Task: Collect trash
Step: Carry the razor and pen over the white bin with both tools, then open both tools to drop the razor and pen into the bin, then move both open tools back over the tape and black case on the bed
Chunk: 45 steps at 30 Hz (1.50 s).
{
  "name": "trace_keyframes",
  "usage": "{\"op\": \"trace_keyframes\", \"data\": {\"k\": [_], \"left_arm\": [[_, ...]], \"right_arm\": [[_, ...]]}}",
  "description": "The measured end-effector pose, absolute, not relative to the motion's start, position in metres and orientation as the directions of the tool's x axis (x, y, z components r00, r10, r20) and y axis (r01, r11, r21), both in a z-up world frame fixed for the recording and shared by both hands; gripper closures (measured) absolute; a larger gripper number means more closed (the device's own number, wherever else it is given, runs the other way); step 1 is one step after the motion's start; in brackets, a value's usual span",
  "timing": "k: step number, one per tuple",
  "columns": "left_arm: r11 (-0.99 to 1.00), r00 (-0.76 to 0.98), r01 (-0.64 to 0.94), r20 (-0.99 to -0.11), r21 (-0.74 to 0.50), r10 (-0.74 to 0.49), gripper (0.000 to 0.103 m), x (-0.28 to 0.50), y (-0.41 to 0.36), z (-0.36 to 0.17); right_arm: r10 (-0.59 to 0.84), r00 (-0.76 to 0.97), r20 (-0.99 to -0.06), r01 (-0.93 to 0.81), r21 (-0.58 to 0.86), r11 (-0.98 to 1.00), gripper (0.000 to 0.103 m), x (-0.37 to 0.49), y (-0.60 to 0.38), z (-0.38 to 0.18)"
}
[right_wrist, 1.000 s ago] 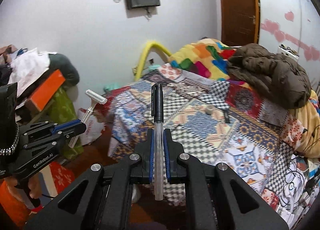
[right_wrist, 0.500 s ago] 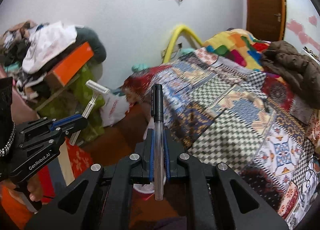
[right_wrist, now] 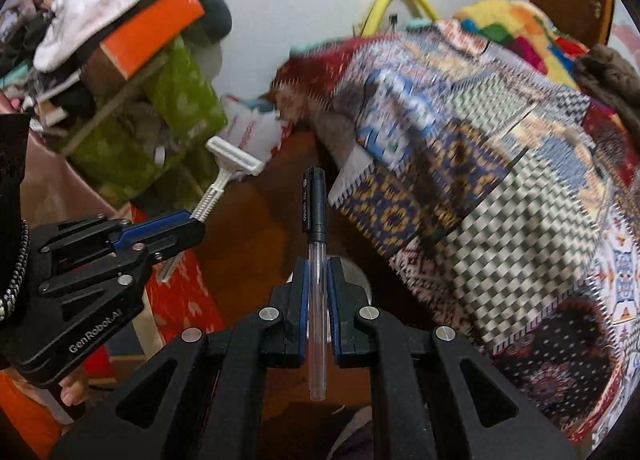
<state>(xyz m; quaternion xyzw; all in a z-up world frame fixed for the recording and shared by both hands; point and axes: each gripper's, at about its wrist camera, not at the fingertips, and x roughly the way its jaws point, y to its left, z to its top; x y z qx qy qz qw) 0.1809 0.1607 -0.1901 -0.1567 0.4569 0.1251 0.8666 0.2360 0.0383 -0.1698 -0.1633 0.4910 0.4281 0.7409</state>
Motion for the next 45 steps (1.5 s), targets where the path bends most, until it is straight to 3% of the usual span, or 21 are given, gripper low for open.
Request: {"op": "trace_keyframes", "data": {"k": [14,20,22,26,35,45], "left_arm": [[0.896,0.325,-0.403,-0.945,-0.184,-0.048,0.095,0.21,0.181,-0.314],[0.875,0.279,-0.431,-0.955,-0.222,-0.104,0.095,0.218,0.19,-0.339],[0.863,0.307,-0.426,-0.941,-0.269,-0.142,0.094,0.219,0.193,-0.338],[0.851,0.31,-0.464,-0.945,-0.247,-0.105,0.072,0.219,0.2,-0.336],[0.862,0.331,-0.473,-0.943,-0.185,-0.021,0.072,0.206,0.199,-0.313],[0.872,0.454,-0.457,-0.889,-0.175,0.06,0.072,0.196,0.183,-0.24]], "right_arm": [[0.283,-0.012,-0.959,-0.791,0.183,0.584,0.095,0.25,0.079,-0.272],[0.265,-0.092,-0.96,-0.757,0.241,0.608,0.095,0.264,0.091,-0.293],[0.286,-0.095,-0.953,-0.765,0.254,0.592,0.095,0.267,0.097,-0.291],[0.258,-0.068,-0.964,-0.792,0.21,0.574,0.082,0.269,0.101,-0.29],[0.292,-0.072,-0.954,-0.779,0.236,0.58,0.079,0.274,0.084,-0.281],[0.384,0.056,-0.922,-0.791,0.194,0.58,0.079,0.278,0.046,-0.22]]}}
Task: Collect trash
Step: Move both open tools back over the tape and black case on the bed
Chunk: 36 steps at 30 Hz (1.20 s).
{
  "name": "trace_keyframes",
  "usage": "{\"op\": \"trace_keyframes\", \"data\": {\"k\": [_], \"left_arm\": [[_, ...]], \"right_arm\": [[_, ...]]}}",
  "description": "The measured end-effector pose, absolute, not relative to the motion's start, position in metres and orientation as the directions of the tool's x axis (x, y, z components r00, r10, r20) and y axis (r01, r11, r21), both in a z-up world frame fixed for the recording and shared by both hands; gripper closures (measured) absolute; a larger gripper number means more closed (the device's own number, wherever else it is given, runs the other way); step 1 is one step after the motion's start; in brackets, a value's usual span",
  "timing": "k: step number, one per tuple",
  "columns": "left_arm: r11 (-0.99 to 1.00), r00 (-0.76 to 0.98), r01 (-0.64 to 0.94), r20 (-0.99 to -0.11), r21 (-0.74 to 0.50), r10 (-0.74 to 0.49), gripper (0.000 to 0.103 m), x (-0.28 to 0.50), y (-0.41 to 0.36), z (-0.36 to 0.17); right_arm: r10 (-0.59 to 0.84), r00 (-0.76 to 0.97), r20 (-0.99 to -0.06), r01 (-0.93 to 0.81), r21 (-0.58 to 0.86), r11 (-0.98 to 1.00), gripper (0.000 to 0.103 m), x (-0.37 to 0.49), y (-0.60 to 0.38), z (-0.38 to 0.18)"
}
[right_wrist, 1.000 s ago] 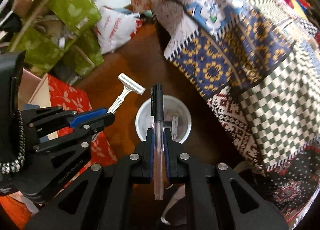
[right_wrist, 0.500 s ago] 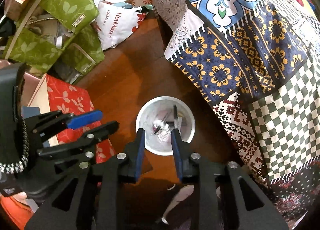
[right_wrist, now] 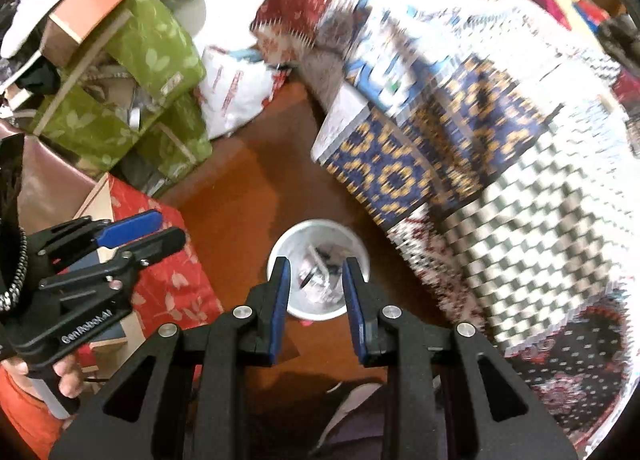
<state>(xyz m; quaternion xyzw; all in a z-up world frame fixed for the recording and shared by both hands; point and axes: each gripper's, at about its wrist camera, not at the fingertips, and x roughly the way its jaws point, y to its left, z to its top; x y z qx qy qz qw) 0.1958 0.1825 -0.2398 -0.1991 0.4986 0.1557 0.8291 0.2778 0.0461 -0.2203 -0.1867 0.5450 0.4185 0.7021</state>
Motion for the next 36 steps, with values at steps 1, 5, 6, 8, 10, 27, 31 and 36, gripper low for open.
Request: {"op": "trace_keyframes", "data": {"k": [1,5,6,8,10,27,31,36], "left_arm": [[0.874,0.465,-0.452,-0.883,-0.175,0.063,0.072,0.195,0.182,-0.233],[0.891,0.526,-0.426,-0.844,-0.159,0.101,0.072,0.201,0.165,-0.195],[0.895,0.539,-0.419,-0.835,-0.153,0.109,0.072,0.202,0.161,-0.187],[0.907,0.573,-0.396,-0.81,-0.144,0.122,0.072,0.207,0.148,-0.168],[0.916,0.601,-0.374,-0.79,-0.143,0.122,0.072,0.212,0.138,-0.153],[0.969,0.723,-0.201,-0.689,-0.146,0.046,0.072,0.333,0.052,-0.087],[0.974,0.725,-0.163,-0.689,-0.16,0.009,0.071,0.375,0.036,-0.085],[0.982,0.722,-0.127,-0.692,-0.142,-0.007,0.062,0.425,0.019,-0.094]], "right_arm": [[0.397,0.077,-0.915,-0.79,0.187,0.583,0.079,0.279,0.041,-0.211],[0.457,0.144,-0.878,-0.778,0.185,0.6,0.079,0.285,0.015,-0.177],[0.471,0.168,-0.866,-0.775,0.179,0.606,0.079,0.286,0.008,-0.168],[0.493,0.217,-0.842,-0.768,0.165,0.619,0.079,0.29,-0.008,-0.149],[0.513,0.256,-0.819,-0.761,0.156,0.629,0.079,0.293,-0.022,-0.133],[0.519,0.515,-0.682,-0.644,0.091,0.759,0.079,0.38,-0.142,-0.051],[0.478,0.555,-0.681,-0.592,0.081,0.802,0.079,0.412,-0.167,-0.052],[0.445,0.566,-0.694,-0.537,0.099,0.838,0.073,0.456,-0.19,-0.069]]}}
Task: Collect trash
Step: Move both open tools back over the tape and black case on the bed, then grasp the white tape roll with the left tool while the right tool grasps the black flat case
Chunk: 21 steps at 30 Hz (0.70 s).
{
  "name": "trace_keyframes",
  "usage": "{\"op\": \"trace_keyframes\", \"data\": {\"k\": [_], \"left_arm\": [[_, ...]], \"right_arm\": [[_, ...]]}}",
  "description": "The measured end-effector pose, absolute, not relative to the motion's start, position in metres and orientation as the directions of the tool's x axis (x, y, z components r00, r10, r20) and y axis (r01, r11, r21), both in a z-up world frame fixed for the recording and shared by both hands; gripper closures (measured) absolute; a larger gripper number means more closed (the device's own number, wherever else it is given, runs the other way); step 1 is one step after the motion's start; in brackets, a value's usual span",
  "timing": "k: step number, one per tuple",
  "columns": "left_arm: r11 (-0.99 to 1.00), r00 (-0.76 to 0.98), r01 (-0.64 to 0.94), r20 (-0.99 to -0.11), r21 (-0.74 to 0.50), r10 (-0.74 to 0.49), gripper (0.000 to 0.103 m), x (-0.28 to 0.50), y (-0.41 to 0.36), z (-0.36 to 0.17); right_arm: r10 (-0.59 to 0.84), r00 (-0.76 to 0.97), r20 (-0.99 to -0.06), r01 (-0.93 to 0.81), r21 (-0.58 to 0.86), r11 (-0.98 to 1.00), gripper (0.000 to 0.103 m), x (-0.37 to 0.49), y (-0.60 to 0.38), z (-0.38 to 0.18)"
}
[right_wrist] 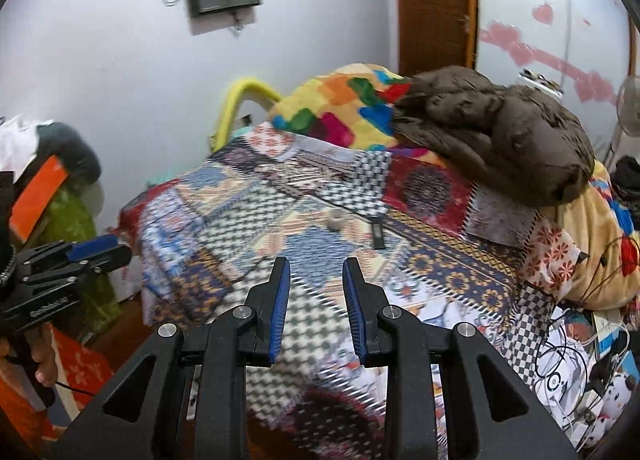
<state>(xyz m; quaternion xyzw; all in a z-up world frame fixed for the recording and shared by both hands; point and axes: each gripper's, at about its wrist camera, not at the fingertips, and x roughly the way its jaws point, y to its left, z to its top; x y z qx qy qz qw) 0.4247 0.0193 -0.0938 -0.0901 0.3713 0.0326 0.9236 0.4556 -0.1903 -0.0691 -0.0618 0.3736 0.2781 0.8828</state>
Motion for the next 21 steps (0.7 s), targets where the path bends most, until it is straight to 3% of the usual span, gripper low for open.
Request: {"op": "trace_keyframes", "data": {"k": [1,3,4,13,21], "left_arm": [[0.982,0.72,-0.122,-0.694,-0.141,-0.011,0.061,0.432,0.018,-0.096],[0.982,0.707,-0.11,-0.707,-0.151,-0.029,0.057,0.455,0.015,-0.108],[0.982,0.701,-0.108,-0.712,-0.156,-0.036,0.054,0.464,0.014,-0.113],[0.984,0.644,-0.094,-0.763,-0.153,-0.058,0.052,0.55,0.012,-0.174],[0.982,0.598,-0.094,-0.798,-0.165,-0.077,0.052,0.602,0.015,-0.228]], "right_arm": [[0.439,0.567,-0.697,-0.525,0.104,0.845,0.069,0.464,-0.194,-0.075],[0.429,0.564,-0.705,-0.496,0.127,0.859,0.047,0.484,-0.201,-0.09],[0.425,0.563,-0.709,-0.478,0.141,0.867,0.046,0.495,-0.203,-0.1],[0.373,0.5,-0.781,-0.408,0.168,0.898,0.045,0.582,-0.195,-0.177],[0.37,0.454,-0.811,-0.444,0.154,0.883,0.046,0.635,-0.16,-0.241]]}}
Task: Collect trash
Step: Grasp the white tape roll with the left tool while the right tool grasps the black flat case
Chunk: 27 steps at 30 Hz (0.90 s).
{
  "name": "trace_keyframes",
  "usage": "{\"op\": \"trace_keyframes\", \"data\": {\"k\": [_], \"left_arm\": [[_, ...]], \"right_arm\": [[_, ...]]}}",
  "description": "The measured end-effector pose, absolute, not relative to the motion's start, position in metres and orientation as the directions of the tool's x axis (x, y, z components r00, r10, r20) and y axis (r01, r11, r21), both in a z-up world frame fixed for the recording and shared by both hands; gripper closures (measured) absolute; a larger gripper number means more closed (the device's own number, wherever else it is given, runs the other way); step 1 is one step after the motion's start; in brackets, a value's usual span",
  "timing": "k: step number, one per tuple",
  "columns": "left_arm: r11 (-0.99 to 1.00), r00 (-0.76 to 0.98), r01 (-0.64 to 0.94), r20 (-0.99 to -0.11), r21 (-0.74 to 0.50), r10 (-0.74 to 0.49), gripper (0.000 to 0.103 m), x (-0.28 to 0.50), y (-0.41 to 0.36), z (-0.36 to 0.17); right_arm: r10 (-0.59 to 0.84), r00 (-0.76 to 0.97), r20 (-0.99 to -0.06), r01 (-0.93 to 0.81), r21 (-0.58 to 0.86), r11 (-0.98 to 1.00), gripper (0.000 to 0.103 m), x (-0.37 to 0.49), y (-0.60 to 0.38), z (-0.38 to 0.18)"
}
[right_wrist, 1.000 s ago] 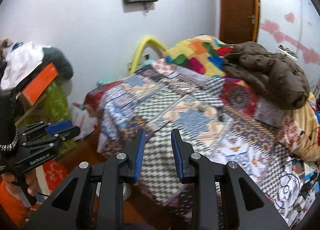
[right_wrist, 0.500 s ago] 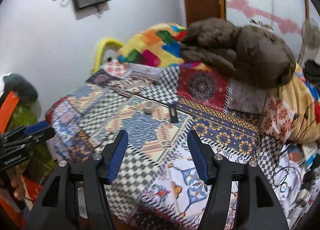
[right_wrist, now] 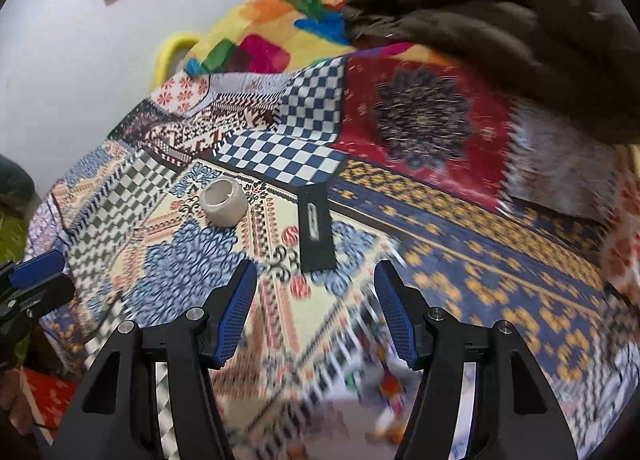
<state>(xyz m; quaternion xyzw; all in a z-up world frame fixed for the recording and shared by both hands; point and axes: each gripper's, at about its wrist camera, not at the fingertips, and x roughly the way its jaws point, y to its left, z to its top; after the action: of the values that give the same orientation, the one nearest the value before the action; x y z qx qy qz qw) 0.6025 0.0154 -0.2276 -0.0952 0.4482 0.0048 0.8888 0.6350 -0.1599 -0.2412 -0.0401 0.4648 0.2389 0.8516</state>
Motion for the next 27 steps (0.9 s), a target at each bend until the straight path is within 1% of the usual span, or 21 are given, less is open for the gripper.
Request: {"op": "trace_keyframes", "data": {"k": [1,3,6,7,8,9,11,14,17,20,25,26,27], "left_arm": [[0.982,0.594,-0.094,-0.8,-0.165,-0.077,0.052,0.606,0.017,-0.231],[0.982,0.585,-0.089,-0.807,-0.169,-0.086,0.052,0.618,0.018,-0.24],[0.98,0.575,-0.074,-0.811,-0.184,-0.109,0.052,0.634,0.018,-0.249],[0.98,0.574,-0.069,-0.811,-0.187,-0.114,0.052,0.638,0.017,-0.251],[0.98,0.572,-0.064,-0.811,-0.188,-0.118,0.052,0.643,0.015,-0.253],[0.98,0.57,-0.058,-0.812,-0.189,-0.123,0.052,0.647,0.014,-0.255],[0.981,0.568,-0.04,-0.812,-0.192,-0.136,0.052,0.656,0.008,-0.259],[0.982,0.558,-0.013,-0.816,-0.187,-0.148,0.052,0.669,-0.002,-0.265],[0.989,0.552,0.021,-0.823,-0.149,-0.136,0.052,0.682,-0.015,-0.271],[0.991,0.546,0.038,-0.828,-0.129,-0.128,0.052,0.697,-0.024,-0.278],[0.992,0.541,0.03,-0.832,-0.126,-0.122,0.052,0.721,-0.03,-0.286],[0.992,0.541,0.029,-0.833,-0.121,-0.117,0.056,0.724,-0.031,-0.288],[0.993,0.544,0.028,-0.832,-0.114,-0.111,0.062,0.726,-0.032,-0.289]], "right_arm": [[0.363,0.457,-0.812,-0.45,0.141,0.882,0.047,0.64,-0.155,-0.246],[0.353,0.458,-0.816,-0.473,0.113,0.874,0.052,0.648,-0.145,-0.253],[0.323,0.461,-0.827,-0.48,0.074,0.874,0.058,0.657,-0.133,-0.264],[0.311,0.484,-0.818,-0.483,0.047,0.874,0.059,0.656,-0.131,-0.263],[0.304,0.489,-0.817,-0.486,0.034,0.873,0.066,0.658,-0.129,-0.265],[0.283,0.507,-0.814,-0.484,0.003,0.875,0.08,0.658,-0.126,-0.265],[0.284,0.511,-0.811,-0.497,-0.01,0.868,0.08,0.658,-0.124,-0.265],[0.304,0.504,-0.809,-0.499,0.015,0.866,0.081,0.659,-0.128,-0.266],[0.34,0.47,-0.814,-0.473,0.093,0.876,0.081,0.664,-0.14,-0.264],[0.353,0.478,-0.805,-0.445,0.125,0.887,0.081,0.663,-0.155,-0.259],[0.358,0.486,-0.797,-0.456,0.118,0.882,0.081,0.649,-0.168,-0.249],[0.352,0.49,-0.797,-0.46,0.107,0.882,0.081,0.648,-0.168,-0.249],[0.349,0.493,-0.797,-0.462,0.1,0.881,0.081,0.647,-0.169,-0.249]]}}
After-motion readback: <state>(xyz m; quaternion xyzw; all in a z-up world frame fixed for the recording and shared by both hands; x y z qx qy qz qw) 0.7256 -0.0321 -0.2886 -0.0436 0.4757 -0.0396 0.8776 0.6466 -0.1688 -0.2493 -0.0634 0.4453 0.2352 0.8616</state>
